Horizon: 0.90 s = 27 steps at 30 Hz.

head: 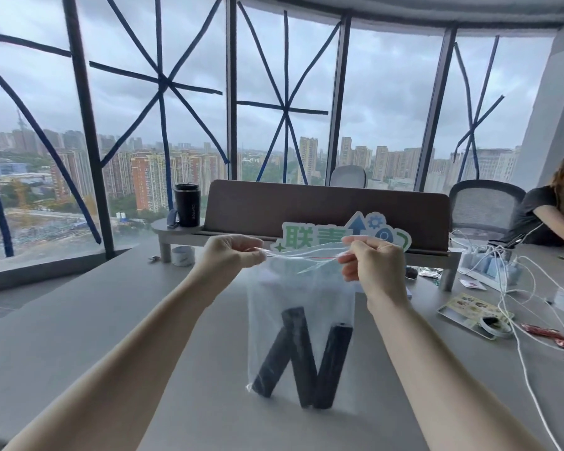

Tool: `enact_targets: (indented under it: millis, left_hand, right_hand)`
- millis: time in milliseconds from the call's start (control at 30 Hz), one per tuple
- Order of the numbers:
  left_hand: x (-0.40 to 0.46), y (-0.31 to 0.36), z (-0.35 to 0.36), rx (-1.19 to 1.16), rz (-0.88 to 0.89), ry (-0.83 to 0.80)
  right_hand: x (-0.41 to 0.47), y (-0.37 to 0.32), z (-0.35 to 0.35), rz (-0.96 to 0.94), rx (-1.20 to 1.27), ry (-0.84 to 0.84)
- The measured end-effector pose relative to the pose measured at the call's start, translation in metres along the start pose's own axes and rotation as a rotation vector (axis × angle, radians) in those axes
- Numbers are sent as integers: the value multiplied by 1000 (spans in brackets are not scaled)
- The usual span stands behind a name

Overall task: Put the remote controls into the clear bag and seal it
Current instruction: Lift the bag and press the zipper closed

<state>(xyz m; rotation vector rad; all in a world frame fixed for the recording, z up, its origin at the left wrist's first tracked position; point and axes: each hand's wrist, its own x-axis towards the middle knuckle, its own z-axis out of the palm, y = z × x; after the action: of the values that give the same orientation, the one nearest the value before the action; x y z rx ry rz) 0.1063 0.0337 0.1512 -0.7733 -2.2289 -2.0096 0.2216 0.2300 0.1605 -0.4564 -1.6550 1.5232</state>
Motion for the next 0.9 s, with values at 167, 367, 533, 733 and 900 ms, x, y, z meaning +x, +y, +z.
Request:
enact_targets:
  millis: [167, 367, 533, 733, 900]
  left_hand:
    - [-14, -18, 9, 193, 57, -4]
    - [-20, -6, 17, 59, 49, 134]
    - [-25, 17, 35, 30, 115, 55]
    - [-22, 33, 43, 109, 197, -23]
    - [-15, 47, 43, 200, 252, -41]
  right_hand:
    - [-6, 3, -12, 32, 19, 22]
    - [-8, -2, -31, -179, -245, 124]
    - [-25, -24, -16, -642, -686, -156]
    - [-11, -44, 2, -563, -787, -436]
    - [-4, -66, -4, -447, -745, -481]
